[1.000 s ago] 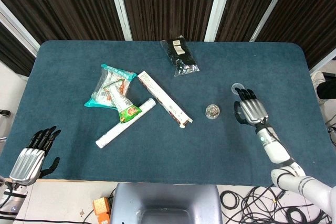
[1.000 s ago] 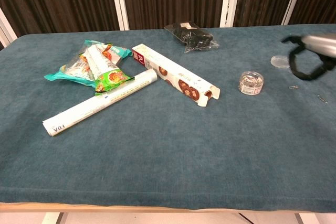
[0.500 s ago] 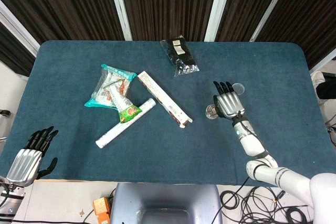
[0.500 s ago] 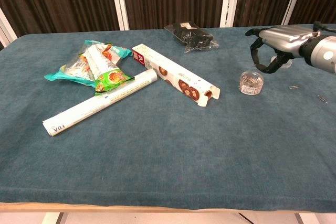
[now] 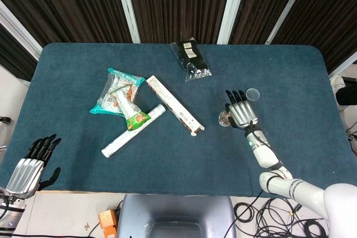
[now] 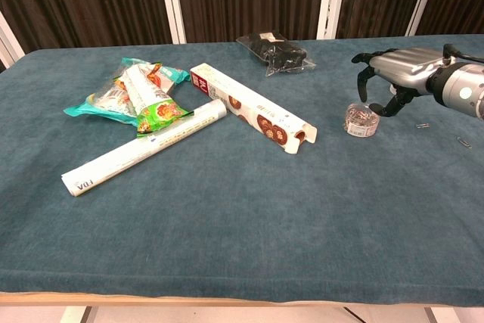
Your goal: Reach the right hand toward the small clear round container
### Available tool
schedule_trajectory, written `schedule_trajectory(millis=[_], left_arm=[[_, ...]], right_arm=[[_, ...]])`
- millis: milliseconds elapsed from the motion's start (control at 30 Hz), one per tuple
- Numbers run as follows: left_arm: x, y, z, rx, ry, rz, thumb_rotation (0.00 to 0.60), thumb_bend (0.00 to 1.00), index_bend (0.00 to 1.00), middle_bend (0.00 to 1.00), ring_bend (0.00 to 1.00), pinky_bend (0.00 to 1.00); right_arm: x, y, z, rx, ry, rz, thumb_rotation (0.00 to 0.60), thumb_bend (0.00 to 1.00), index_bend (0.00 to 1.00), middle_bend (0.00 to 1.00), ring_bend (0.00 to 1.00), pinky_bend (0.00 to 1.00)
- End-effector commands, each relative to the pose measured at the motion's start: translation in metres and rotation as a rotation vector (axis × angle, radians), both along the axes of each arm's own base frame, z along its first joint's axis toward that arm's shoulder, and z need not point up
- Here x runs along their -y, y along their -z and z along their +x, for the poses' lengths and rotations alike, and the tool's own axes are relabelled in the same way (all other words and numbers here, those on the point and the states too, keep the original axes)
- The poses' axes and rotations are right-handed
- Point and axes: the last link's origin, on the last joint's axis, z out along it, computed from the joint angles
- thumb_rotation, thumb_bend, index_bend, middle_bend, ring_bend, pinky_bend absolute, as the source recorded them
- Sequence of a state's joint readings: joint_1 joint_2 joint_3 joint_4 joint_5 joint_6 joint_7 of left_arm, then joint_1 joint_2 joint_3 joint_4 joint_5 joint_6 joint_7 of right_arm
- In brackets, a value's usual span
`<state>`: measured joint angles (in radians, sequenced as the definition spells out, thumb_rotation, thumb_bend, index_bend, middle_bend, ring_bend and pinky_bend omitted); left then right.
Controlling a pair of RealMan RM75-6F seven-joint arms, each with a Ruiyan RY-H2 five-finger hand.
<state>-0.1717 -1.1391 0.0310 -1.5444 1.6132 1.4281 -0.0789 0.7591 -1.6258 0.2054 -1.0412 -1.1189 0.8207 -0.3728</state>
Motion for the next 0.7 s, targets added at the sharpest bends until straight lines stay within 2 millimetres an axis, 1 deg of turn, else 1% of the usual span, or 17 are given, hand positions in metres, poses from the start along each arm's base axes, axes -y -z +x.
schedule_trajectory(millis=[33, 200, 233, 300, 333, 400, 433, 467, 533, 567, 633, 667, 700], left_arm=[[0.0, 0.0, 0.0, 0.0, 0.0, -0.002, 0.6, 0.43, 0.0, 0.0, 0.0, 0.08], [0.0, 0.0, 0.001, 0.001, 0.003, 0.0, 0.6, 0.43, 0.0, 0.0, 0.0, 0.08], [0.0, 0.0, 0.001, 0.0, 0.003, 0.001, 0.6, 0.43, 0.0, 0.0, 0.0, 0.08], [0.001, 0.0, 0.001, -0.001, 0.004, 0.002, 0.6, 0.43, 0.0, 0.0, 0.0, 0.08], [0.002, -0.001, 0.001, 0.0, 0.005, 0.004, 0.6, 0.43, 0.0, 0.0, 0.0, 0.08], [0.003, -0.002, 0.001, 0.002, 0.006, 0.01, 0.6, 0.43, 0.0, 0.0, 0.0, 0.08], [0.004, -0.002, 0.002, 0.005, 0.009, 0.014, 0.6, 0.43, 0.0, 0.0, 0.0, 0.08], [0.005, -0.003, 0.003, 0.008, 0.017, 0.017, 0.6, 0.43, 0.0, 0.0, 0.0, 0.08], [0.006, -0.004, 0.004, 0.008, 0.024, 0.021, 0.6, 0.43, 0.0, 0.0, 0.0, 0.08], [0.007, -0.005, 0.003, 0.006, 0.023, 0.025, 0.6, 0.43, 0.0, 0.0, 0.0, 0.08], [0.007, -0.006, 0.003, 0.008, 0.019, 0.03, 0.6, 0.43, 0.0, 0.0, 0.0, 0.08], [0.007, -0.006, 0.003, 0.01, 0.019, 0.033, 0.6, 0.43, 0.0, 0.0, 0.0, 0.08], [0.007, -0.007, 0.003, 0.01, 0.02, 0.036, 0.6, 0.43, 0.0, 0.0, 0.0, 0.08]], right_arm=[[-0.001, -0.002, 0.0, 0.004, 0.0, -0.001, 0.6, 0.41, 0.41, 0.0, 0.0, 0.0], [-0.01, -0.014, 0.005, 0.052, -0.03, -0.015, 0.6, 0.41, 0.41, 0.0, 0.0, 0.0], [-0.015, -0.018, 0.006, 0.068, -0.044, -0.022, 0.6, 0.41, 0.41, 0.0, 0.0, 0.0], [-0.032, -0.032, 0.006, 0.099, -0.087, -0.044, 0.6, 0.41, 0.39, 0.0, 0.0, 0.0], [-0.043, -0.04, 0.004, 0.113, -0.104, -0.058, 0.6, 0.41, 0.38, 0.0, 0.0, 0.0], [-0.074, -0.061, -0.007, 0.134, -0.112, -0.091, 0.6, 0.41, 0.33, 0.0, 0.0, 0.0], [-0.089, -0.07, -0.013, 0.138, -0.098, -0.104, 0.6, 0.41, 0.29, 0.0, 0.0, 0.0], [-0.111, -0.082, -0.021, 0.14, -0.073, -0.126, 0.6, 0.41, 0.25, 0.0, 0.0, 0.0], [-0.143, -0.098, -0.034, 0.134, -0.03, -0.155, 0.6, 0.41, 0.17, 0.0, 0.0, 0.0], [-0.162, -0.107, -0.042, 0.133, -0.004, -0.18, 0.6, 0.41, 0.13, 0.0, 0.0, 0.0], [-0.187, -0.119, -0.053, 0.146, 0.023, -0.222, 0.6, 0.38, 0.09, 0.0, 0.0, 0.0], [-0.201, -0.126, -0.062, 0.163, 0.049, -0.251, 0.6, 0.36, 0.09, 0.0, 0.0, 0.0], [-0.209, -0.129, -0.069, 0.177, 0.068, -0.27, 0.6, 0.34, 0.08, 0.0, 0.0, 0.0]])
